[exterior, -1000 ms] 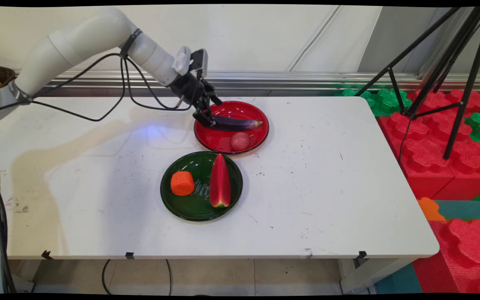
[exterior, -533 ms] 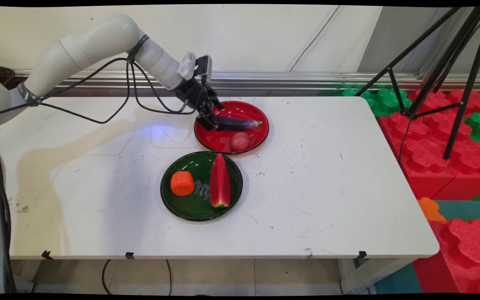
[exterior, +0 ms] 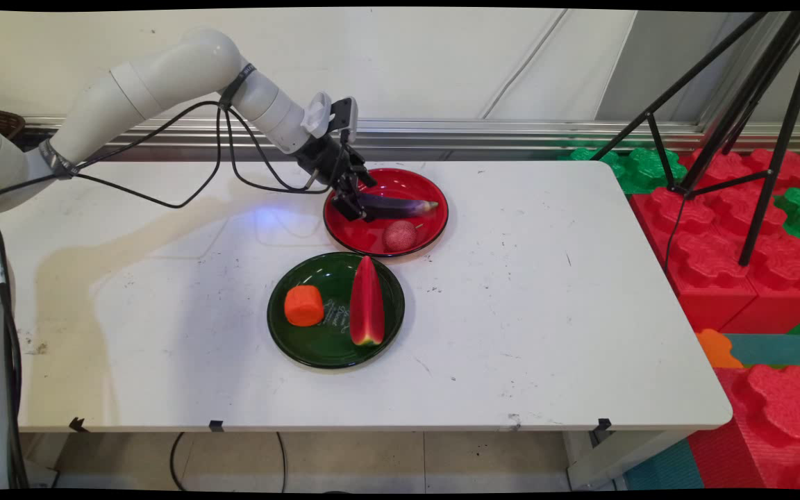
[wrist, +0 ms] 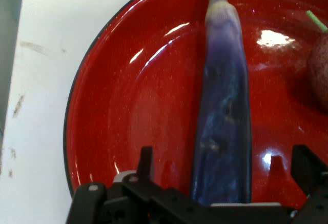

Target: Pick up the eggplant from the red plate, then place the picked object on the table

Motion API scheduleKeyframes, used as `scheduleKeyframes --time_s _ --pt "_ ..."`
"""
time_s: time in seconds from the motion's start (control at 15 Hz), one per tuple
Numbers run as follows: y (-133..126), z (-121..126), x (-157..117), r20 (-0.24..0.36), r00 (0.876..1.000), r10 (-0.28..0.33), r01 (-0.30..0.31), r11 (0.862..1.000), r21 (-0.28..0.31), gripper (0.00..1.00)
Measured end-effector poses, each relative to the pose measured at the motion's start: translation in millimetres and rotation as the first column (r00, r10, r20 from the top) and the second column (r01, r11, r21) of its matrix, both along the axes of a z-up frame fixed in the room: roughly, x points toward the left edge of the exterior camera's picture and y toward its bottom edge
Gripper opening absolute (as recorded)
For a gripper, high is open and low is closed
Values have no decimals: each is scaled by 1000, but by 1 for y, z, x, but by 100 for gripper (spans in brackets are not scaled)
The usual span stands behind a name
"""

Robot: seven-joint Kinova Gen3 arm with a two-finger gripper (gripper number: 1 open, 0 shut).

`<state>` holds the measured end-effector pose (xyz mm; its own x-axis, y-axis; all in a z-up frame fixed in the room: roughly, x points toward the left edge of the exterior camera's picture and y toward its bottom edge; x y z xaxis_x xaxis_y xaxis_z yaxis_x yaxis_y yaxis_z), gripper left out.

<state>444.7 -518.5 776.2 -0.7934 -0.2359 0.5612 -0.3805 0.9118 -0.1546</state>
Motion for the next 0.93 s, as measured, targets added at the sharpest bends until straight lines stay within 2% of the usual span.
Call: scheduleKeyframes --time_s 0.53,0.6,0.93 --pt "-4 -2 -1 -7 1000 0 0 1000 2 100" --pt "-4 -2 -1 -7 1000 -1 1 1000 2 0" --pt "-5 0 0 -8 1000 -7 7 1000 1 0"
